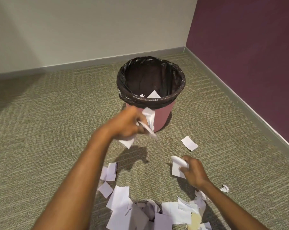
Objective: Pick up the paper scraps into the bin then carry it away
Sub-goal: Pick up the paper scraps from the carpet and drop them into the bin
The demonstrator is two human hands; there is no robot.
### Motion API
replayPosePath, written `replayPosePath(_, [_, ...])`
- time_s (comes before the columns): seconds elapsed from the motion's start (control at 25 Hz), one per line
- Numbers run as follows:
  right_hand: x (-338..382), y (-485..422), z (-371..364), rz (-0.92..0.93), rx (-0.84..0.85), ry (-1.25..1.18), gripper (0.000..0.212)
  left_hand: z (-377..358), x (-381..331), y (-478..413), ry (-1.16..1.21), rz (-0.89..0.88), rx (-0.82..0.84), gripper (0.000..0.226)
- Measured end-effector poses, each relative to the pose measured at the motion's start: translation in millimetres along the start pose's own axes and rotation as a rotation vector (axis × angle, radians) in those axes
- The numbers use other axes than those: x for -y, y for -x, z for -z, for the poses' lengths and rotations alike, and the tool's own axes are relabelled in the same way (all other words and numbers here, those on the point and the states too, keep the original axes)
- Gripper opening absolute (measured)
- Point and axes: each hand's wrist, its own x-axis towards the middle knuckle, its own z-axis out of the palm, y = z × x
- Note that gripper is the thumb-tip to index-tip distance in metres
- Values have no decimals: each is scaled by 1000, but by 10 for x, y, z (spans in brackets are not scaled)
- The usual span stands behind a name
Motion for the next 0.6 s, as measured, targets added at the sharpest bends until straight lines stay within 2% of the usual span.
replayPosePath(0.12, [395,74,275,62,2,-182,17,736,-395,-176,-18,-102,-239,11])
replayPosePath(0.24, [863,107,579,142,-18,-338,13,1043,-572,-693,-51,-156,-496,13])
replayPosePath(0.32, [1089,142,754,209,-22,-375,13,1029,-526,-1088,-129,-101,-511,16])
replayPosePath(0.44, [1272,175,964,259,-8,-397,14,813,-313,-1526,-243,36,-447,20])
replayPosePath(0.6, [1414,95,1178,293,-34,-390,15,554,-95,-1691,-243,125,-429,30])
